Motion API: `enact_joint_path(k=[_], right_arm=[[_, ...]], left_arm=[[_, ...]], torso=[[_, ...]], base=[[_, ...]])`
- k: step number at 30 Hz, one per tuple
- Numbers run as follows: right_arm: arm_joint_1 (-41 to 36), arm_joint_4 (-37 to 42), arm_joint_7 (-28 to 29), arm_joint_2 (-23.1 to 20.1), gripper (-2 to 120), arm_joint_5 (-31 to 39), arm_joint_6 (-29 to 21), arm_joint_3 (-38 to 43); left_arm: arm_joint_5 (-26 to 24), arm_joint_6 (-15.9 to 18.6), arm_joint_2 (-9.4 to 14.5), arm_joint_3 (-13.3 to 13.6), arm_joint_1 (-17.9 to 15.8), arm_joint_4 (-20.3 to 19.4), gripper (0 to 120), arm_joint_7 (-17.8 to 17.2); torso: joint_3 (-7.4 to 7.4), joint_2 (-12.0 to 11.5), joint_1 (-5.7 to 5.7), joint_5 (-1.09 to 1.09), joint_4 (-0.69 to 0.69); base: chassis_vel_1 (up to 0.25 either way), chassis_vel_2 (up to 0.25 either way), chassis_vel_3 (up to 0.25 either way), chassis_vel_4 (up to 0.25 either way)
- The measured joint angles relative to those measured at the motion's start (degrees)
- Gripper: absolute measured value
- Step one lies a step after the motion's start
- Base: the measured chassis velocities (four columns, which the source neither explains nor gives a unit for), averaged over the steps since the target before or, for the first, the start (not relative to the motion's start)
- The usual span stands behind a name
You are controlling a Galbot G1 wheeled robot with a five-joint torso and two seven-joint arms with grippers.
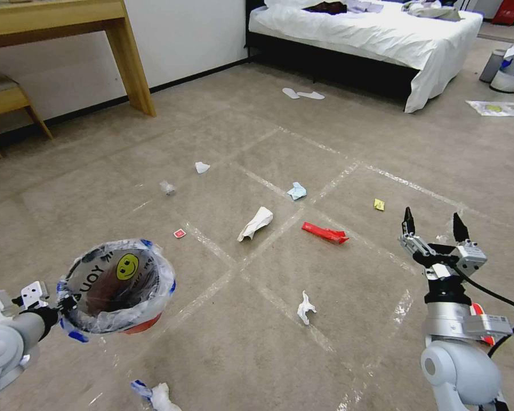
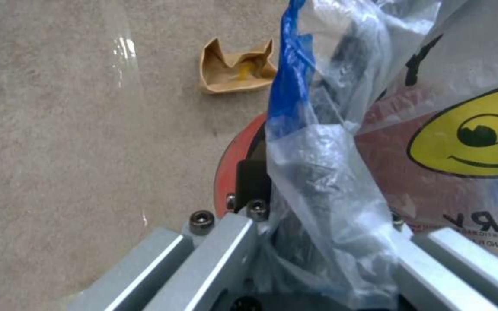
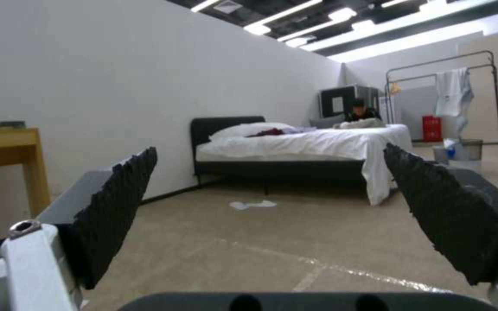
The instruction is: Pick up the trash bin and place the garbage on the floor into it.
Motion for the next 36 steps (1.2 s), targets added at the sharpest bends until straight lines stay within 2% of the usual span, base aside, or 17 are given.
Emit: enact_joint_path(k=[4,6,7,9,10,11,13,14,15,16,17,18,19,21,25,30,36], right_arm=[[0.07,0.65,2.28,-0.24,100,0.25,-2.83,-0.36],[-0.01,1.66,4.88,-0.66,100,2.64,-8.2,-1.39],[-0.01,1.66,4.88,-0.66,100,2.64,-8.2,-1.39],[0.45,1.65,9.97,-1.32,100,5.4,-14.82,-3.81],[1.19,0.82,14.56,-1.78,100,7.15,-20.09,-5.71],[1.19,0.82,14.56,-1.78,100,7.15,-20.09,-5.71],[2.39,-1.12,23.06,-2.56,100,11.57,-30.45,-9.19],[2.39,-1.12,23.06,-2.56,100,11.57,-30.45,-9.19],[2.65,-1.64,24.46,-2.69,100,12.67,-32.47,-9.76],[3.39,-3.25,28.0,-2.92,100,16.31,-37.75,-11.3],[3.39,-3.25,28.0,-2.92,100,16.31,-37.75,-11.3],[4.31,-5.36,31.29,-3.06,100,20.89,-42.19,-12.9],[4.31,-5.36,31.29,-3.06,100,20.89,-42.19,-12.9],[6.6,-11.08,36.26,-2.98,100,27.77,-47.1,-16.24],[8.84,-16.55,37.34,-2.47,100,28.89,-48.15,-19.39],[16.0,-30.25,37.73,0.13,100,28.8,-48.47,-24.35],[21.12,-37.74,36.26,1.71,100,28.11,-47.87,-26.81]], left_arm=[[0.01,0.0,0.0,-0.12,0.27,-0.06,0,0.01],[0.13,0.0,-0.09,-0.14,0.39,-0.1,0,0.09],[0.13,0.0,-0.09,-0.14,0.39,-0.1,0,0.09],[0.61,0.0,-0.37,-0.06,0.43,-0.1,0,0.33],[0.76,0.0,-0.56,0.02,0.45,-0.1,0,0.41],[0.76,0.0,-0.56,0.02,0.45,-0.1,0,0.41],[0.99,0.0,-0.62,0.28,0.41,-0.06,0,0.46],[0.99,0.0,-0.62,0.28,0.41,-0.06,0,0.46],[1.02,0.0,-0.58,0.39,0.34,0.01,0,0.48],[1.04,0.0,-0.41,0.57,0.18,0.18,0,0.51],[1.04,0.0,-0.41,0.57,0.18,0.18,0,0.51],[1.07,0.0,-0.27,0.75,-0.01,0.32,0,0.51],[1.07,0.0,-0.27,0.75,-0.01,0.32,0,0.51],[1.11,0.0,-0.22,1.07,-0.2,0.51,0,0.51],[1.26,0.0,-0.45,1.07,-0.03,0.48,0,0.49],[1.59,0.0,-1.02,0.59,0.86,-0.01,0,0.42],[1.89,0.0,-1.49,0.17,1.42,-0.29,0,0.34]], torso=[[0.0,0.0,0.0,0.0,0.0],[0.0,0.0,0.0,0.0,0.0],[0.0,0.0,0.0,0.0,0.0],[0.0,0.0,0.0,-0.01,-0.01],[0.0,0.0,0.0,0.0,0.01],[0.0,0.0,0.0,0.0,0.01],[0.01,0.0,0.0,0.0,0.01],[0.01,0.0,0.0,0.0,0.01],[0.01,0.0,0.0,0.0,0.01],[0.01,0.0,0.01,-0.01,-0.01],[0.01,0.0,0.01,-0.01,-0.01],[0.01,0.0,0.01,0.0,0.0],[0.01,0.0,0.01,0.0,0.0],[0.01,0.0,0.01,-0.01,-0.01],[0.01,0.0,0.01,-0.01,-0.01],[0.01,0.0,0.02,0.0,0.01],[0.01,0.0,0.01,-0.01,0.01]], base=[[0.0,0.0,0.0,0.0],[0.0,0.0,0.0,0.0],[0.0,0.0,0.0,0.0],[0.0,0.0,0.0,0.0],[0.0,0.0,0.0,0.0],[0.0,0.0,0.0,0.0],[0.0,0.0,0.0,0.0],[0.0,0.0,0.0,0.0],[0.0,0.0,0.0,0.0],[0.0,0.0,0.0,0.0],[0.0,0.0,0.0,0.0],[0.0,0.0,0.0,0.0],[0.0,0.0,0.0,0.0],[0.0,0.0,0.0,0.0],[0.0,0.0,0.0,0.0],[0.0,0.0,0.0,0.0],[0.0,0.0,0.0,0.0]])
